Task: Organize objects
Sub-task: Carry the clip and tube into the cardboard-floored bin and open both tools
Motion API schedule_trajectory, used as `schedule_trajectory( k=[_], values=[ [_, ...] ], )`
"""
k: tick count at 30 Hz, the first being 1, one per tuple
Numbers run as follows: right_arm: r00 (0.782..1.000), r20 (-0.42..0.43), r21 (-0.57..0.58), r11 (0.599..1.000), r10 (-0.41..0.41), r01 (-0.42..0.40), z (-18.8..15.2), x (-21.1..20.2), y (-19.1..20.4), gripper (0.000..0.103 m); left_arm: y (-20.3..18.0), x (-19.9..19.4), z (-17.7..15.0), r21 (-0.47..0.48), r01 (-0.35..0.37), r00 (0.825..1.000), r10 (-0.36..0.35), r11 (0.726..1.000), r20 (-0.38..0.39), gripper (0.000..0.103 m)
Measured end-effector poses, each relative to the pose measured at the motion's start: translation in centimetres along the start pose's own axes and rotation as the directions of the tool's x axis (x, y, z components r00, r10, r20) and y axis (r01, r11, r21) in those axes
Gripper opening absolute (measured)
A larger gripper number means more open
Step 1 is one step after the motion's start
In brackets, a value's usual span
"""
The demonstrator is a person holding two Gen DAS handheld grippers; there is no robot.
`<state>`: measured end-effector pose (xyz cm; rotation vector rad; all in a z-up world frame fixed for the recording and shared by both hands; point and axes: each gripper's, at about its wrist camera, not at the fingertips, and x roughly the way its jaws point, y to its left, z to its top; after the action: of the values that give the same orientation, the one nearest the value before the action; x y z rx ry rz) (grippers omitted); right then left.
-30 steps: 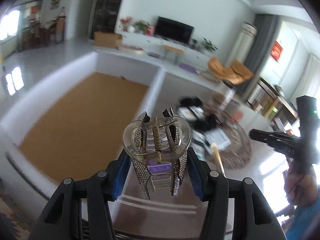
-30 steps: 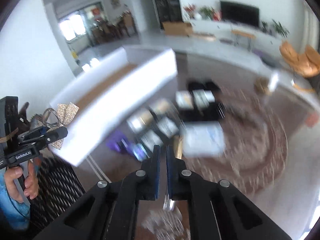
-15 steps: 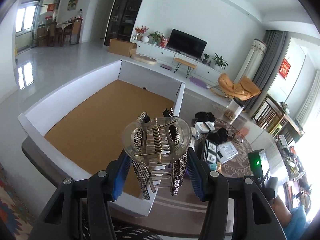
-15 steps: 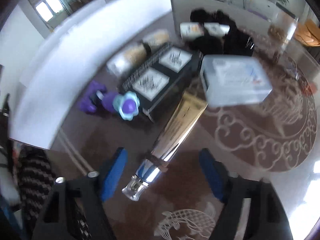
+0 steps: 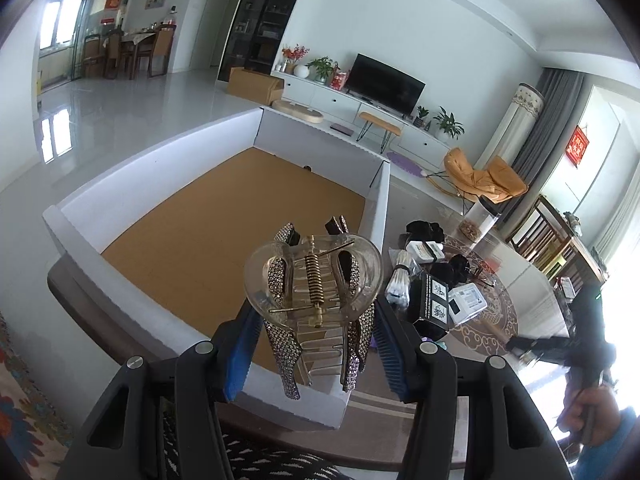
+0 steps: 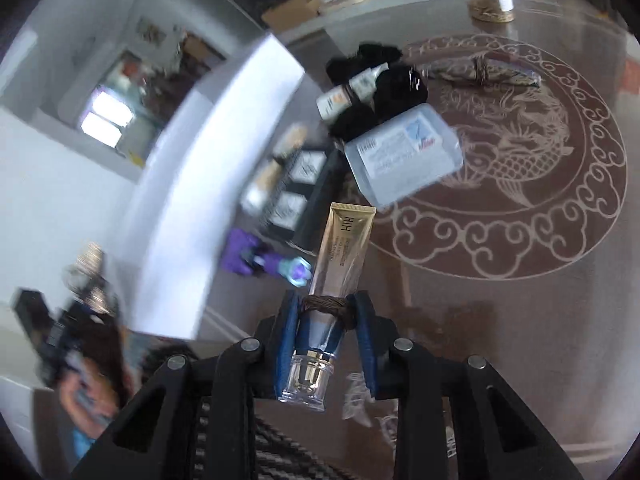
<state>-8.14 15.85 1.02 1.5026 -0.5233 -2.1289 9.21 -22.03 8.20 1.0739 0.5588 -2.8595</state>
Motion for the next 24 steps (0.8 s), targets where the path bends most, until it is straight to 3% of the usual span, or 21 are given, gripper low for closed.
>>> schedule_trajectory(
  k=[4,9,14,18,20,21,22,24],
  values=[
    [0.992,0.069,0.011,0.995,0.103,-0.104,1.6,-2.4,3.2,0.029,0.2,-0.2,0.4,0.003,-0.005,1.000,0.005,1.000,0.006,0.055],
    [0.974,0.100,-0.111,0.975,0.205,-0.194,4.6,-2.6,10.7,0.029,1.8,0.6,2.2,-0.029,-0.022,1.000,0.022,0.999,-0.010,0.054],
    [0.968,0.041,-0.255,0.939,0.249,-0.231,7.2,3.2,20.8,0.029,4.5,3.6,5.0,-0.070,-0.075,0.995,0.071,0.995,-0.067,0.055],
    [0.983,-0.005,-0.349,0.921,0.184,-0.174,7.8,10.1,26.7,0.029,6.6,6.8,6.2,-0.080,-0.135,0.983,0.123,0.988,-0.134,0.055],
    [0.989,-0.053,-0.369,0.917,0.140,-0.150,7.7,13.6,28.0,0.030,7.4,8.4,6.4,-0.079,-0.187,0.969,0.171,0.979,-0.180,0.057],
    [0.991,-0.066,-0.375,0.918,0.113,-0.129,7.6,15.0,28.4,0.036,7.6,8.9,6.5,-0.079,-0.203,0.964,0.185,0.976,-0.193,0.058],
    [0.994,-0.073,-0.382,0.918,0.087,-0.108,7.5,16.1,28.7,0.055,7.8,9.2,6.4,-0.080,-0.214,0.959,0.194,0.973,-0.207,0.062],
    [0.996,-0.064,-0.392,0.916,0.061,-0.081,7.3,17.1,28.7,0.076,7.9,9.1,6.4,-0.084,-0.219,0.960,0.199,0.972,-0.199,0.071]
  ],
)
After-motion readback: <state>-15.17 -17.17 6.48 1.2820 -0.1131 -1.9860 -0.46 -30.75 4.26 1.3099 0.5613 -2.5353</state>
